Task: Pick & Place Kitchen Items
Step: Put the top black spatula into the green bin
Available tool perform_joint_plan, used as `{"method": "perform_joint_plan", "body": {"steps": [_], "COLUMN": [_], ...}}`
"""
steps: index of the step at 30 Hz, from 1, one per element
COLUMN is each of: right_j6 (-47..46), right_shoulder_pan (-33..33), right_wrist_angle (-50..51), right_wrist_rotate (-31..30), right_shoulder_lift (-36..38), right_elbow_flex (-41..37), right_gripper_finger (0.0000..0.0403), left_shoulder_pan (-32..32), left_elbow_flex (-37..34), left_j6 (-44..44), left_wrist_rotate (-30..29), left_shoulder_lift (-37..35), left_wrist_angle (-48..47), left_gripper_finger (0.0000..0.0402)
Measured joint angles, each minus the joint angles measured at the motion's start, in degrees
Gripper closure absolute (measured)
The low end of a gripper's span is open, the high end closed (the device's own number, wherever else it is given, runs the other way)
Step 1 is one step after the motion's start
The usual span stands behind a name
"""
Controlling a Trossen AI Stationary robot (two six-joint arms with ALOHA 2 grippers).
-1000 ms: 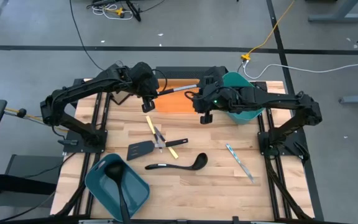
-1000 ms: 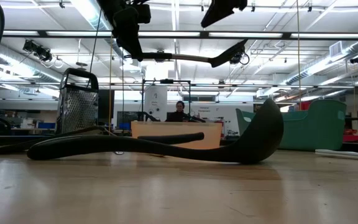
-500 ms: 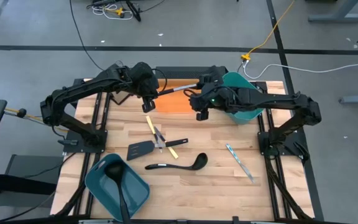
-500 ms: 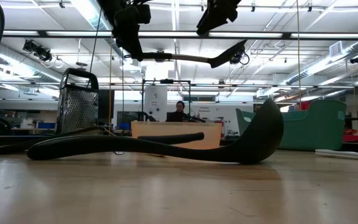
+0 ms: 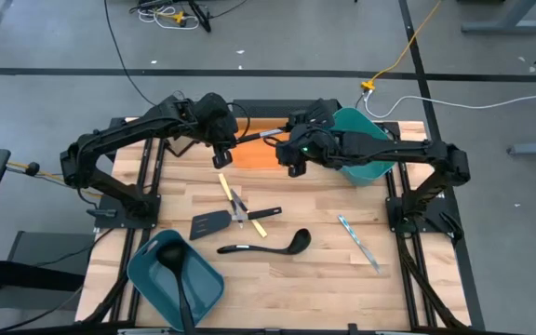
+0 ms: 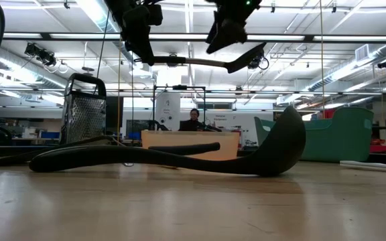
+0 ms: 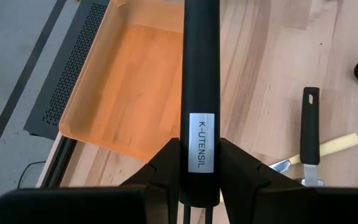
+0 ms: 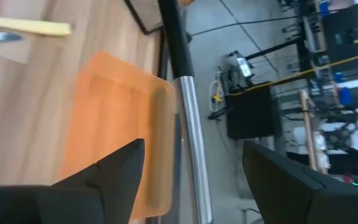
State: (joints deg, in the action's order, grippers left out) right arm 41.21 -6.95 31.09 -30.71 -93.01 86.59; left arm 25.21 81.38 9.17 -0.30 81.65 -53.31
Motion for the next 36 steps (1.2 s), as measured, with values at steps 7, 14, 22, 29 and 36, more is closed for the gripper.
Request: {"method": "perform_joint_plan", "body": {"steps": [7, 14, 22, 29, 36], "right_j6": [4.22, 6.33, 6.32, 6.45, 6.47], "right_shoulder_pan": [-1.92, -3.51, -4.93, -5.37, -5.37], "right_wrist_angle": [-2.3, -4.72, -6.07, -6.09, -6.06], "right_wrist_rotate": [-1.89, -1.57, -0.09, 0.25, 0.28], "right_shoulder_lift": [-3.09, -4.27, -5.05, -5.14, -5.14], "right_elbow_flex": [-0.01, 0.01, 0.02, 0.02, 0.02], "right_gripper_finger": [0.0126, 0.0128, 0.0129, 0.0129, 0.0142], "left_shoulder_pan": [0.0, 0.0, -0.01, 0.0, 0.0], "left_elbow_flex": [0.0, 0.0, 0.0, 0.0, 0.0], "left_j6": [0.0, 0.0, 0.17, 0.19, 0.21], "left_wrist_rotate": [0.47, 0.56, 1.42, 1.47, 1.45], "left_shoulder_lift": [0.0, 0.0, 0.0, -0.02, 0.0], "left_wrist_angle": [0.01, 0.01, 0.05, 0.05, 0.05], "left_gripper_finger": [0.0315, 0.0315, 0.0315, 0.0315, 0.0315]}}
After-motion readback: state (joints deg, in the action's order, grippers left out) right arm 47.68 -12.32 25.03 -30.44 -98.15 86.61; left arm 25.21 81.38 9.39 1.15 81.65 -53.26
